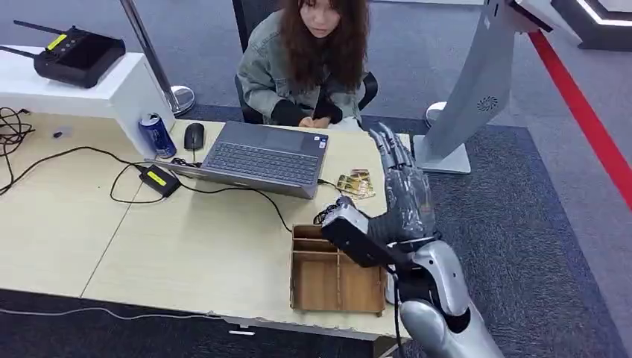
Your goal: Pass the card to the sensor for recognition and then transmit it.
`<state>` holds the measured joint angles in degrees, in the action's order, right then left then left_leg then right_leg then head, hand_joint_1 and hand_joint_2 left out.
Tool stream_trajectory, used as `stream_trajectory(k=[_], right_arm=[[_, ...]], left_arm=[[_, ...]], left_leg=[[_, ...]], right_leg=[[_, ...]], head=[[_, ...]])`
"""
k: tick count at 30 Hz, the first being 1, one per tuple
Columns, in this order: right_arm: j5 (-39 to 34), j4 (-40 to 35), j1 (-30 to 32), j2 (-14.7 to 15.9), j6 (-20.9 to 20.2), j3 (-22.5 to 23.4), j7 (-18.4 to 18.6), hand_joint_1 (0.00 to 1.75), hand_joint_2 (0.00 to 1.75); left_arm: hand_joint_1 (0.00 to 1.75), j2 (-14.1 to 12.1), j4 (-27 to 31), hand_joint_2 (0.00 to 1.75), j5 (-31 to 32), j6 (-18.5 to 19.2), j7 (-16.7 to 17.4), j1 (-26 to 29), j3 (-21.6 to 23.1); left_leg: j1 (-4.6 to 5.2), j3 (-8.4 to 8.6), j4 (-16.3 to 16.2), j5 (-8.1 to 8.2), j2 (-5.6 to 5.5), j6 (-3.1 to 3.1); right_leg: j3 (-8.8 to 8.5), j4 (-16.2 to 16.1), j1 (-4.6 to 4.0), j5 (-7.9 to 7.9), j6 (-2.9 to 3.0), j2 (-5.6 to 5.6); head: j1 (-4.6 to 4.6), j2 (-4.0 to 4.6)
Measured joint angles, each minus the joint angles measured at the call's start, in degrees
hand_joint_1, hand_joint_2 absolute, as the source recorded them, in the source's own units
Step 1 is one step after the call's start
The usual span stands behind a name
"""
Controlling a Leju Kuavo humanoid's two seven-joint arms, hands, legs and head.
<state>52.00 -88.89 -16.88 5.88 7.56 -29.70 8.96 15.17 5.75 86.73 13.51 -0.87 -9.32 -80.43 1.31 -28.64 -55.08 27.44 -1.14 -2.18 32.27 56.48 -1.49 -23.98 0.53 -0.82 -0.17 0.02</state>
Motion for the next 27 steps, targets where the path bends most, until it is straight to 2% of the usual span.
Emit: stream_trajectory(k=[3,10,14,17,18,24,27], right_arm=[[0.5,0.3,1.4,0.1,0.6,-0.5,-0.5,0.05,1.75],[5.1,1.8,3.3,0.1,2.9,-1.6,-0.5,0.1,1.75],[6.0,2.7,3.6,0.0,3.5,-1.9,-0.5,0.35,1.75],[6.4,3.4,3.7,0.0,4.1,-2.1,-0.5,0.7,1.75],[6.6,3.8,3.7,0.0,4.4,-2.1,-0.3,0.87,1.75],[6.5,6.5,4.5,-0.1,6.7,-2.0,-0.5,1.06,1.75],[6.1,7.8,5.2,-0.1,7.1,-1.9,-0.7,1.01,1.75]], left_arm=[[0.0,0.0,0.0,0.0,0.1,0.1,-0.1,0.0,-0.3],[0.0,0.0,0.0,0.0,0.2,0.4,-0.3,-0.1,-0.8],[0.0,0.0,0.0,0.0,0.2,0.4,-0.4,-0.1,-0.9],[0.0,0.0,0.0,0.0,0.3,0.4,-0.5,-0.1,-1.0],[0.0,0.0,0.0,0.0,0.3,0.4,-0.6,-0.1,-1.0],[0.0,-0.1,0.0,0.0,0.3,0.3,-0.7,-0.1,-1.2],[0.0,-0.1,0.0,0.0,0.3,0.2,-0.7,-0.1,-1.2]], left_leg=[[0.0,0.0,0.0,-0.01,0.01,0.01],[0.0,-0.01,0.0,-0.01,0.0,0.01],[0.01,-0.01,0.0,0.0,0.01,0.0],[0.01,0.0,0.0,0.0,0.01,0.0],[0.01,0.0,0.0,0.0,0.01,0.0],[0.01,0.0,0.0,0.0,0.01,0.0],[0.01,0.0,0.0,0.0,0.01,0.01]], right_leg=[[0.0,0.0,0.0,0.0,0.0,0.0],[0.0,0.0,0.0,0.0,0.0,0.01],[0.0,0.0,0.0,0.0,0.0,0.0],[0.0,0.0,0.01,0.0,0.0,0.0],[0.0,0.0,0.01,0.0,0.0,0.0],[0.01,0.0,0.0,0.0,0.0,0.0],[0.01,0.0,0.0,0.0,0.0,0.0]], head=[[0.02,0.0],[0.0,0.0],[0.0,0.0],[0.02,0.0],[0.02,0.0],[0.02,0.0],[0.02,0.0]])
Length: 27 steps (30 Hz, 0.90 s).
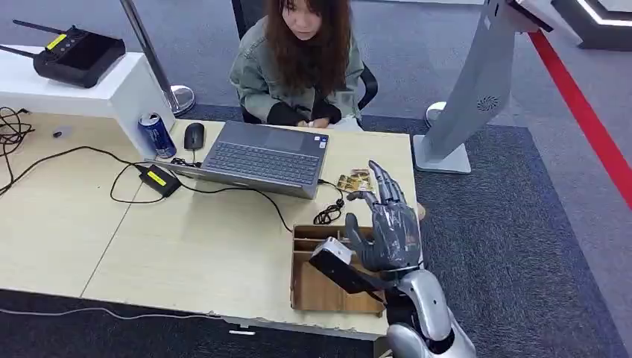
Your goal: Pass the card to the sensor for recognition and then transmit it.
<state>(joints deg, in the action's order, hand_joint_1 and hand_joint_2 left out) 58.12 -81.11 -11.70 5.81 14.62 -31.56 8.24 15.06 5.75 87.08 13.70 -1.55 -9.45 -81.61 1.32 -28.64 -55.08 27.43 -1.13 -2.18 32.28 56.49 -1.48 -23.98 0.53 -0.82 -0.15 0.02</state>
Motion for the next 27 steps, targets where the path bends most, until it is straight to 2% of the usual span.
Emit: stream_trajectory(k=[4,8,11,27], right_arm=[[-0.7,1.5,0.8,0.0,0.8,0.1,-0.2,0.98,1.75],[-1.3,3.0,1.4,0.0,1.2,0.1,-0.4,0.84,1.75],[-2.0,4.5,1.8,-0.2,1.7,0.0,-0.7,0.82,1.75],[-4.7,10.9,2.8,-0.7,4.2,-0.1,-1.1,0.87,1.75]], left_arm=[[0.0,-0.1,0.0,0.0,0.0,0.0,0.0,0.0,0.0],[0.0,-0.1,0.0,0.0,0.0,0.0,0.0,0.0,0.0],[0.0,-0.1,0.0,0.0,0.0,0.0,0.0,0.0,0.0],[0.0,-0.2,0.0,0.0,0.1,-0.2,-0.2,-0.1,-0.1]], left_leg=[[0.0,0.0,0.0,0.0,0.0,0.0],[0.0,0.0,0.0,0.0,0.0,0.0],[0.0,0.0,0.0,0.0,0.0,0.0],[0.0,0.0,0.0,0.0,0.0,0.0]], right_leg=[[0.0,0.0,0.0,0.0,0.0,0.0],[0.0,0.0,0.0,0.0,0.0,0.0],[0.0,0.0,0.0,0.0,0.0,0.0],[0.0,0.0,0.0,0.0,0.0,0.0]], head=[[0.0,0.0],[-0.02,0.0],[0.0,0.0],[0.0,0.0]])
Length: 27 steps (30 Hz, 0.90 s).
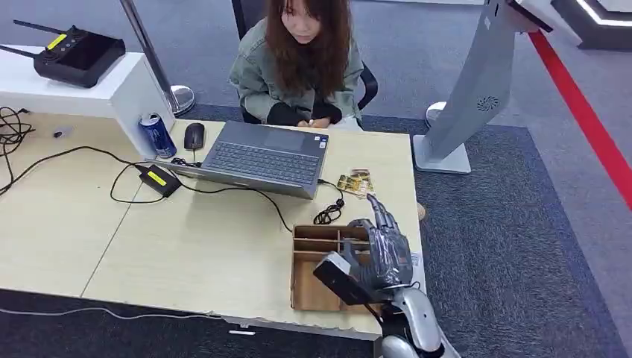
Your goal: Pass the card to the sensor for recognition and then transmit it.
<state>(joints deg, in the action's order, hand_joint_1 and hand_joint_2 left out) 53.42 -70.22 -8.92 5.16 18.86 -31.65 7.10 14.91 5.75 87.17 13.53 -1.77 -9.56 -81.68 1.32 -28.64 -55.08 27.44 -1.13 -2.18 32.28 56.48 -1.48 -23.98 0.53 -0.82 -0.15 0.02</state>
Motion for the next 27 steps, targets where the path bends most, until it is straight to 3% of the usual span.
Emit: stream_trajectory(k=[20,27], right_arm=[[-1.3,1.1,0.5,0.1,0.5,0.0,1.3,1.05,1.75],[-1.4,1.0,0.7,0.2,0.5,0.0,1.9,0.91,1.75]], left_arm=[[0.0,0.0,0.0,0.0,0.1,-0.3,-0.1,0.0,-0.9],[0.0,0.0,0.0,0.0,0.1,-0.3,-0.3,-0.1,-1.2]], left_leg=[[0.0,0.0,0.0,0.0,0.0,0.0],[0.0,0.0,0.0,0.0,0.0,0.0]], right_leg=[[0.0,0.0,0.0,0.0,0.0,0.0],[0.0,0.0,0.0,0.0,0.0,0.0]], head=[[0.0,-0.02],[0.0,0.0]])
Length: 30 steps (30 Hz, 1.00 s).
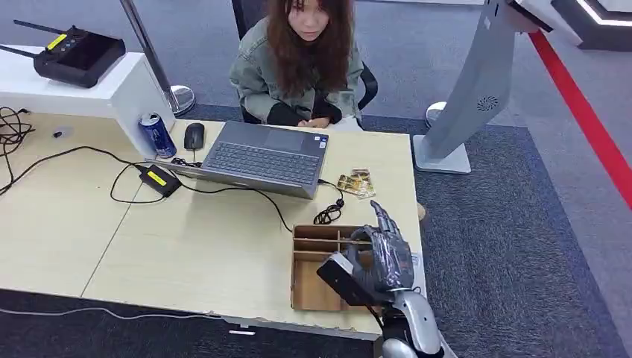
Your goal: Pass the card to the sensor for recognition and then transmit it.
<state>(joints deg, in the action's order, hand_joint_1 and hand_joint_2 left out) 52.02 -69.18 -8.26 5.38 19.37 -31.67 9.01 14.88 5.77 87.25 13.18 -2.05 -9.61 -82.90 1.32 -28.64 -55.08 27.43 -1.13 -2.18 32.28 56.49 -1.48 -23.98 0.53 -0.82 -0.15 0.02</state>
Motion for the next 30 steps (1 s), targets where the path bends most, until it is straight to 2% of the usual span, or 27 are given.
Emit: stream_trajectory(k=[2,9,30], right_arm=[[0.0,0.0,0.1,0.1,0.0,0.0,0.3,0.91,1.75],[0.0,0.0,0.4,0.3,-0.1,0.0,1.0,0.58,1.75],[-0.7,-0.3,1.0,1.3,-0.2,0.0,2.1,0.77,1.75]], left_arm=[[0.0,0.0,0.0,0.0,0.0,0.0,0.0,0.0,-0.1],[0.0,0.0,0.0,0.0,0.0,0.0,0.0,0.0,-0.1],[0.0,-0.2,0.0,0.0,0.0,0.0,-0.7,0.0,-0.2]], left_leg=[[0.0,0.0,0.0,0.0,0.0,0.0],[0.0,0.0,0.0,0.0,0.0,0.0],[0.0,0.0,0.0,0.0,0.0,0.0]], right_leg=[[0.0,0.0,0.0,0.0,0.0,0.0],[0.0,0.0,0.0,0.0,0.0,0.0],[0.0,0.0,0.0,0.0,0.0,0.0]], head=[[0.0,0.0],[0.0,0.0],[0.0,0.0]])
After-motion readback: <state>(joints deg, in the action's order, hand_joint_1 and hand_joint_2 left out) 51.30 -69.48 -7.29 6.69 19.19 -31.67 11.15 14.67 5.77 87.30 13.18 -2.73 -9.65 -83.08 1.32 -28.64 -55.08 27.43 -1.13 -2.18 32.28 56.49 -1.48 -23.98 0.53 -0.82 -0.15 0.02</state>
